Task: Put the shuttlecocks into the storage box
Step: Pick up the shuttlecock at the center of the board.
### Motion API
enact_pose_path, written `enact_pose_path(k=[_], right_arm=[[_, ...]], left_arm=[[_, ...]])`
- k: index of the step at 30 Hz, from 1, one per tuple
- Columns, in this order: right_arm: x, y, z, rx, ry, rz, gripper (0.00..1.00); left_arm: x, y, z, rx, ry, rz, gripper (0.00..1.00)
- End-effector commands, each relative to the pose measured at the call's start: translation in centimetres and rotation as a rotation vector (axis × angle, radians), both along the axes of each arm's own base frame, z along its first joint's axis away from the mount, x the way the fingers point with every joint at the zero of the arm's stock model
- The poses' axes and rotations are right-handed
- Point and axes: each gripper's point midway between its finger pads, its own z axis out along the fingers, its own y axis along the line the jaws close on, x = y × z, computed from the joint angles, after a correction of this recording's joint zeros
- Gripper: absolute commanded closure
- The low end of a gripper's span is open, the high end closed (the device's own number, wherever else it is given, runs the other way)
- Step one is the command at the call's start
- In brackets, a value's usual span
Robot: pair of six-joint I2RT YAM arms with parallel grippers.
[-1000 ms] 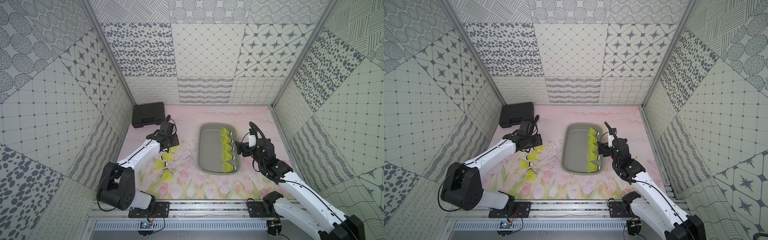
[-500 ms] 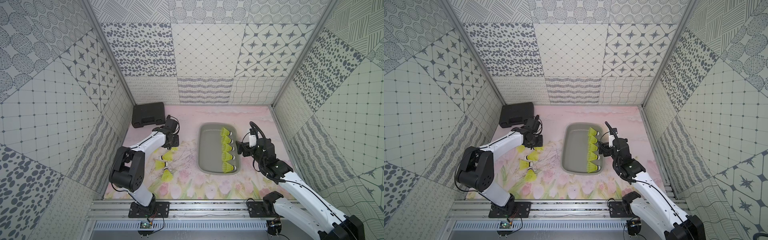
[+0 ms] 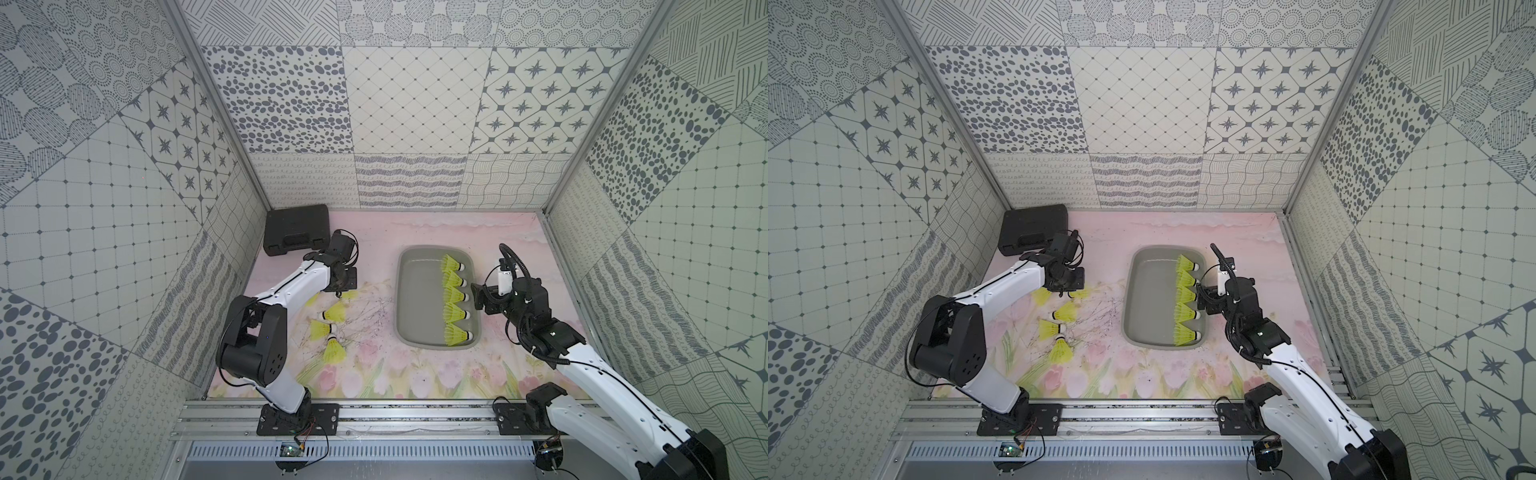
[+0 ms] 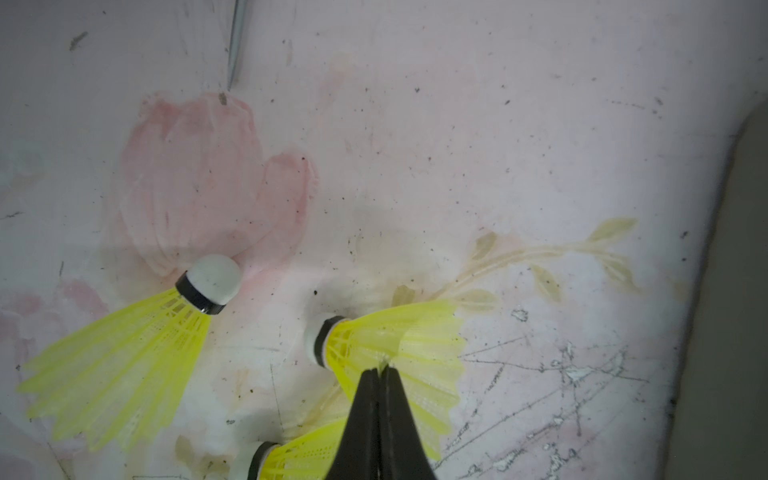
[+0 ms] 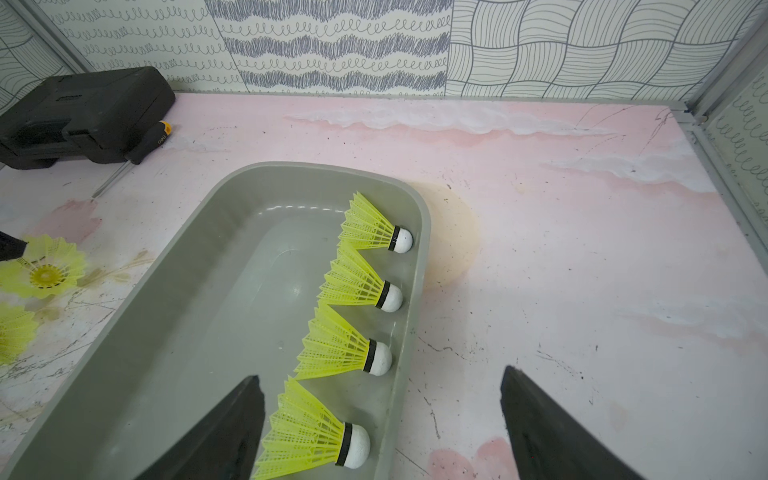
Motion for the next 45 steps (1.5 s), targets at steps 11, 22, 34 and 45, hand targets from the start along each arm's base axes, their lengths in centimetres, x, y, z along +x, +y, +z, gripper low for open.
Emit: enact_pose_path(k=[11,22,34,45], right_arm=[[-0.1,6.8,1.7,0.081,-0.164,0.386,0.10],[-1.1,13.5,1.4,-0.022,-0.292,0.676,0.13],[1.0,19.1,1.8,-0.018,-0.358,0.783,0.25],[1.7,22.0,2.1,-0.007,-0.382,0.855,0.29]], left_arm=[[-0.8,-7.1,10.1,-0.568,-0.156,-0.108,1.00],[-1.7,-12.6,13.7,-1.034,-0.034,-0.150,1.00],[-3.8,-13.8,14.2,-1.146,0.044,-0.102,1.00],[-4.5,-14.5,14.5,-1.160,0.060,-0.097,1.00]])
